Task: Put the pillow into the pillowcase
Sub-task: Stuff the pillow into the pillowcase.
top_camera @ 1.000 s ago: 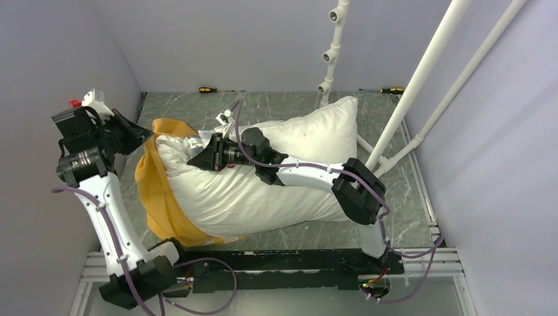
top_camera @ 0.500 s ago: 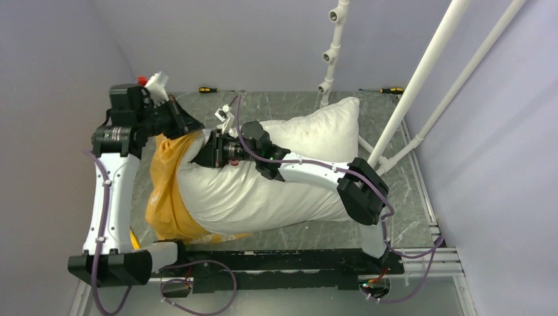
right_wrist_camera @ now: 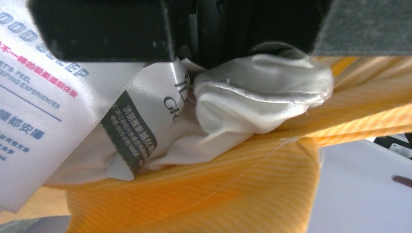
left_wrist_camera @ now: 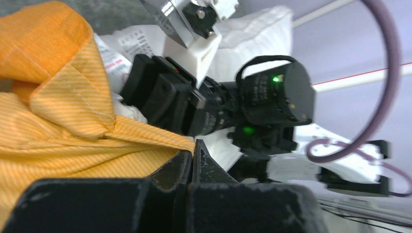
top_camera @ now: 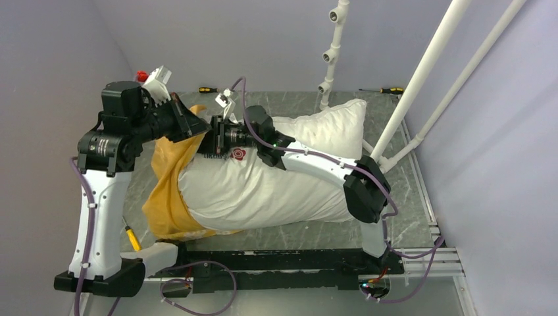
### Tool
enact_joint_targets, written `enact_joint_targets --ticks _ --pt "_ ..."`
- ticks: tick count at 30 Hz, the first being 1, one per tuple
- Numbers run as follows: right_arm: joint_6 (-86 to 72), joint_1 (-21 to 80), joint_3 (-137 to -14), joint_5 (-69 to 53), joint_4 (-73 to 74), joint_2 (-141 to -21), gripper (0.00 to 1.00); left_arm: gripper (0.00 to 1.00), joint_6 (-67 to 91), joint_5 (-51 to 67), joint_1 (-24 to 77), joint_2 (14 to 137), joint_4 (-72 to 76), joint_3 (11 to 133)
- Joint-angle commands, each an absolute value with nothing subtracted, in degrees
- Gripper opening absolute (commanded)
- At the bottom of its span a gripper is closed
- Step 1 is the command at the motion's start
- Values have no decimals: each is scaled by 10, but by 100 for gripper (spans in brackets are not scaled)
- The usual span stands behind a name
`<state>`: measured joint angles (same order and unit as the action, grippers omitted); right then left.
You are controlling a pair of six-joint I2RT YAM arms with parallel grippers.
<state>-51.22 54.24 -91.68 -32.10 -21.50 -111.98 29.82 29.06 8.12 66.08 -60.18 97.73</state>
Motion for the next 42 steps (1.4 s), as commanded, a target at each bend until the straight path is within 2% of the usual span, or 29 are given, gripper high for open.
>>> enact_joint_targets --ticks 1,3,7,12,15,20,24,26,28,30,33,34,36,42 --pt "-503 533 -949 -252 -184 -1114 24 0 435 519 111 619 -387 1039" --pt "-497 530 -949 -221 -180 -1102 24 0 457 531 110 623 -367 1032" --pt "-489 526 -949 -149 -153 -1091 24 0 446 510 110 637 -429 1042" --pt "-518 525 -962 -78 -127 -1122 24 0 533 514 115 609 -304 888" --pt "-527 534 -977 -67 -111 -1164 24 0 530 469 135 634 -328 883" --pt "-553 538 -989 -123 -133 -1233 24 0 569 435 284 714 -212 895" --pt "-566 536 -983 -176 -179 -1254 25 0 512 373 397 807 -272 1012" --pt "-572 526 -977 -190 -188 -1253 27 0 511 344 436 828 -276 1047" --pt "-587 510 -973 -213 -203 -1253 28 0 527 367 462 838 -204 1044" --pt "-599 493 -962 -234 -225 -1245 29 0 524 375 477 849 -200 1051" --pt "-612 472 -918 -256 -251 -1206 43 0 463 309 479 850 -326 1097" --pt "-612 466 -900 -264 -254 -1191 50 0 436 247 475 838 -364 1103" --pt "-605 461 -859 -275 -247 -1157 69 0 421 199 452 810 -409 1083" --pt "-550 457 -728 -224 -137 -1015 98 0 450 284 281 730 -394 933"
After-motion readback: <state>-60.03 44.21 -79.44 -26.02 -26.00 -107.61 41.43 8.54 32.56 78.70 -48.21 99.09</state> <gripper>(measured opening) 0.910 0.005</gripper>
